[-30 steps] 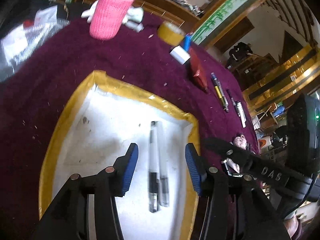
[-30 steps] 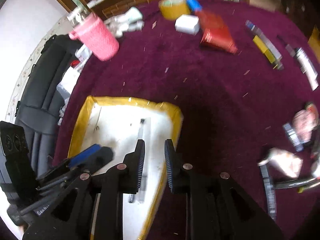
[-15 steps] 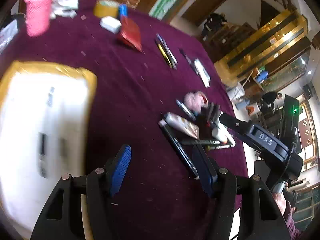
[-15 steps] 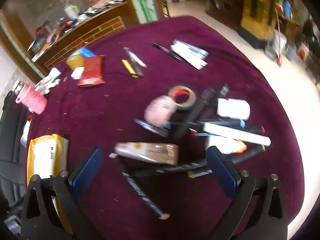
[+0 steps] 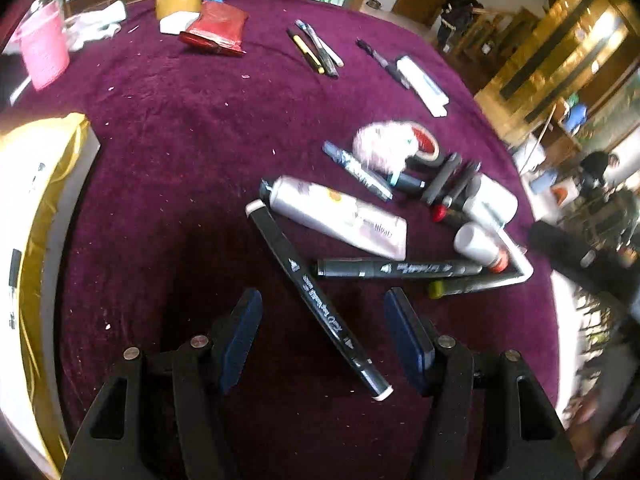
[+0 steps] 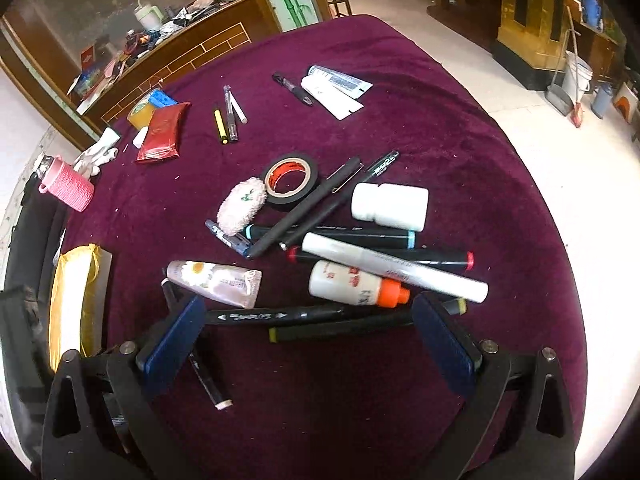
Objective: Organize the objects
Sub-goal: 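Grasp a black marker with the left tool while the right tool grasps the silver hand-cream tube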
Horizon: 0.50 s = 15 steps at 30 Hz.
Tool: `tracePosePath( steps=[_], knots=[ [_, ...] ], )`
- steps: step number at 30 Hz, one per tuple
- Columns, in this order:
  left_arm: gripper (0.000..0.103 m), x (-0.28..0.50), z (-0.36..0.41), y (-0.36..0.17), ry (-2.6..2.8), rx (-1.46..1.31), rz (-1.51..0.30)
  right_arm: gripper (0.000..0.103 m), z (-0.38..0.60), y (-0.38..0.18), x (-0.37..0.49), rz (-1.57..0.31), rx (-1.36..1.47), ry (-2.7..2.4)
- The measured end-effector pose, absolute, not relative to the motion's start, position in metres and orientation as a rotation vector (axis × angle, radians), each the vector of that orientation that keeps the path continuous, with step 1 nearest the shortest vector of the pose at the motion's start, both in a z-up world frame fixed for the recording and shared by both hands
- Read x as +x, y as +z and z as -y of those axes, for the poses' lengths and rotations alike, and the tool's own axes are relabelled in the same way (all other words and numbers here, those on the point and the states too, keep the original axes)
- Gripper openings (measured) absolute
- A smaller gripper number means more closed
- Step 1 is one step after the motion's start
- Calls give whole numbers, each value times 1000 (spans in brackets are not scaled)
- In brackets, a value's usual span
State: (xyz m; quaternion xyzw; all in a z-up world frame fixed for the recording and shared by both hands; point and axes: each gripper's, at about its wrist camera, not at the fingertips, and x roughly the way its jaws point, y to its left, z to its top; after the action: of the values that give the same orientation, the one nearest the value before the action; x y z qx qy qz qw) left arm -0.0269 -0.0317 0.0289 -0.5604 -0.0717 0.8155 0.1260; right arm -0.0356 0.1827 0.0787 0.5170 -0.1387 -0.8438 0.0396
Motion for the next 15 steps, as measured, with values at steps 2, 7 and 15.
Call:
tracePosePath(
  steps=[2,7,15],
  knots=[
    [17,-24,35,22,2357,-1655,199,103,-187,77,-38,417,1577,-2568],
    [3,-12,58,27,2429,-1661,170,103,-190,73,-45,386,1561,-2508],
    [25,-9,47,39,2467,-1619,306,103,-177,69,-53,324,1562,-2438]
  ],
)
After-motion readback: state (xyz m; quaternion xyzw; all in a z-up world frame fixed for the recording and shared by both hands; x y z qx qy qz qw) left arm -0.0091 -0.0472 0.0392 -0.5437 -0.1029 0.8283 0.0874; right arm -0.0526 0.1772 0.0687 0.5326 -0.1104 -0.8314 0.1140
